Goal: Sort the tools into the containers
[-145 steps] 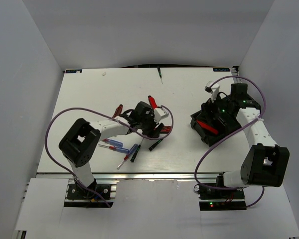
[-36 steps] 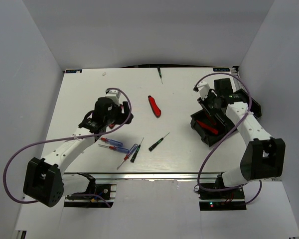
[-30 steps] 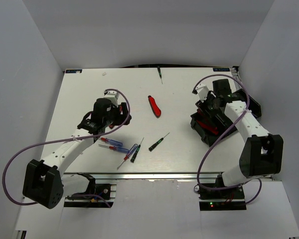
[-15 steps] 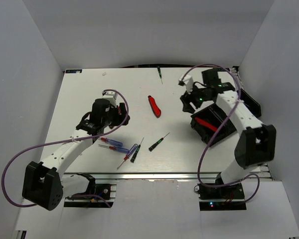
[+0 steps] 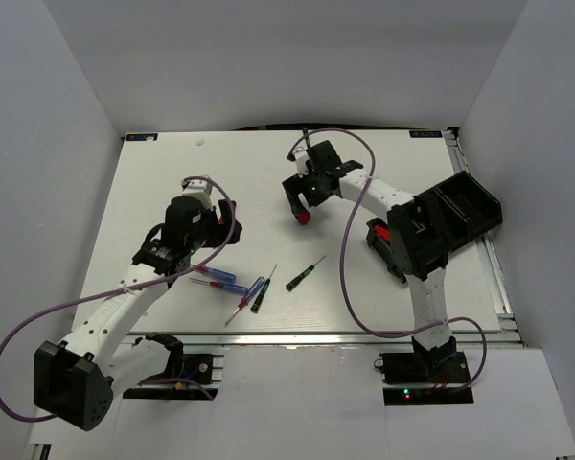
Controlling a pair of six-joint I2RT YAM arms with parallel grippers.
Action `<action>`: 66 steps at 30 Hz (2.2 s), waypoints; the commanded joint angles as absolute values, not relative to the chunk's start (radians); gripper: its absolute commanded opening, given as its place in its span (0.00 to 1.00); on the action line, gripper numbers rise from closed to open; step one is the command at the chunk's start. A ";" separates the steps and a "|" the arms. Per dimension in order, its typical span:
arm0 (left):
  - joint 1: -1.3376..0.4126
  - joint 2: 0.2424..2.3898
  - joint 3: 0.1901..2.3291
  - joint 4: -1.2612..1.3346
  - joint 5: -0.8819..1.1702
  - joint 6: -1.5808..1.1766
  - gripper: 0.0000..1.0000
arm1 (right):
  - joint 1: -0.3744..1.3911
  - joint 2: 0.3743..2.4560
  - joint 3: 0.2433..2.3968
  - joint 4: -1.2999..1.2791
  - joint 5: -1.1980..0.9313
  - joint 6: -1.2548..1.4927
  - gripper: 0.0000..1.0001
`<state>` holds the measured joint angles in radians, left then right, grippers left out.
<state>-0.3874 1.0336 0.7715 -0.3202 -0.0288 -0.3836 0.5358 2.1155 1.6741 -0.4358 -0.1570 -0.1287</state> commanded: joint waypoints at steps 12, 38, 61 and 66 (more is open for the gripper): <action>-0.380 0.974 0.764 -0.434 -0.087 -0.462 0.84 | 0.586 2.347 1.901 -0.311 0.074 -0.037 0.80; -0.379 1.068 0.762 -0.313 -0.051 -0.430 0.85 | 0.505 1.935 1.774 -0.537 -0.451 -0.458 0.00; -0.376 1.108 0.747 -0.227 -0.049 -0.364 0.86 | 0.103 1.373 1.048 -0.591 -0.379 -0.808 0.00; -0.374 1.108 0.755 -0.236 -0.061 -0.348 0.87 | 0.035 1.431 1.042 -0.581 -0.385 -0.813 0.00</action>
<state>-0.3805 1.1202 0.7399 -0.2462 -0.0593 -0.3706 0.0692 1.4086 1.0367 -0.6338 -0.3763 -0.7944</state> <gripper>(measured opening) 0.868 0.426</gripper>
